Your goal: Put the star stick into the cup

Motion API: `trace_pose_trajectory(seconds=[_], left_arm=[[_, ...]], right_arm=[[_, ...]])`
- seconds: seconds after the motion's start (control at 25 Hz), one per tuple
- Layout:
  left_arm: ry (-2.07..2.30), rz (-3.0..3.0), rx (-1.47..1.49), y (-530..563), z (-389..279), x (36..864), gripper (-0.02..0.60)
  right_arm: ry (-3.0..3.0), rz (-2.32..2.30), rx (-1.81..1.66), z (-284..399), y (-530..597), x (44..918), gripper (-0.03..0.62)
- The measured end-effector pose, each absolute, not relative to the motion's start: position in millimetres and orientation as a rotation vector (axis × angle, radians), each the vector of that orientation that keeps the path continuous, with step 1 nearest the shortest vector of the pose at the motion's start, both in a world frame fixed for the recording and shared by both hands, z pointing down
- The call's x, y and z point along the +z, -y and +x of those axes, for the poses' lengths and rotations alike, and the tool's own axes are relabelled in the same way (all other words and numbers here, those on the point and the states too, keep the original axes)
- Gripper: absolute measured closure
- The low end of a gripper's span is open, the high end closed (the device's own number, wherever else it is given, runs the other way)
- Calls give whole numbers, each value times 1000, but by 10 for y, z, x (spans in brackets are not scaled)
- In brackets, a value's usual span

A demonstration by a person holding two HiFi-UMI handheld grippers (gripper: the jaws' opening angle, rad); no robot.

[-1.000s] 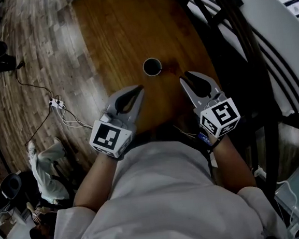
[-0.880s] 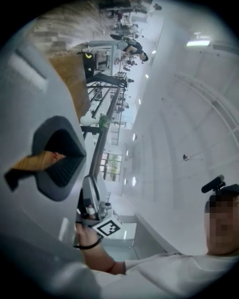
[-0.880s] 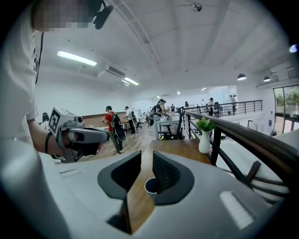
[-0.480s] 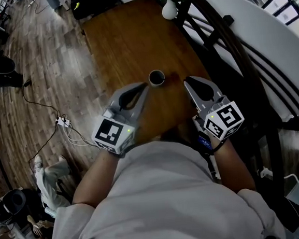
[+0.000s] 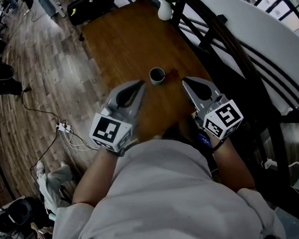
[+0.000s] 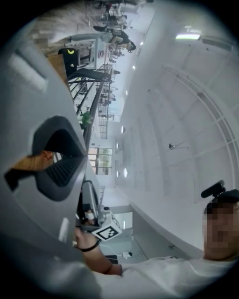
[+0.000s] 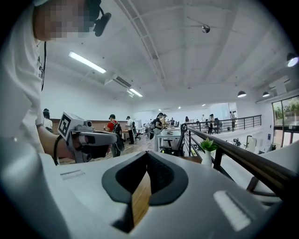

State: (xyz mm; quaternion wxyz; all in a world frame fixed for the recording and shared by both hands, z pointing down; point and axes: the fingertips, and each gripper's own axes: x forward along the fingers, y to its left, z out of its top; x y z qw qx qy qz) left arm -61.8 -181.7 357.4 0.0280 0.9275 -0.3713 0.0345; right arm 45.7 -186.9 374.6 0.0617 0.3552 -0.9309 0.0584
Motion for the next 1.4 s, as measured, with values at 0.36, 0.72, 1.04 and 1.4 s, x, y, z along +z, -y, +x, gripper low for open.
trace_pose_trajectory(seconds=[0.36, 0.72, 1.04, 1.4], left_arm=[[1114, 2878, 95, 1615, -731, 3597, 578], [989, 2902, 71, 1457, -436, 3578, 578], [1011, 2856, 14, 1282, -38, 3475, 578], [954, 2841, 54, 718, 781, 3532, 578]], right_arm=[[2778, 1092, 146, 433, 1626, 3778, 586], [2763, 1106, 93, 564, 1374, 3664, 586], [2797, 1110, 142, 956, 1059, 3687, 586], [2802, 1133, 155, 1729, 527, 3698, 586]])
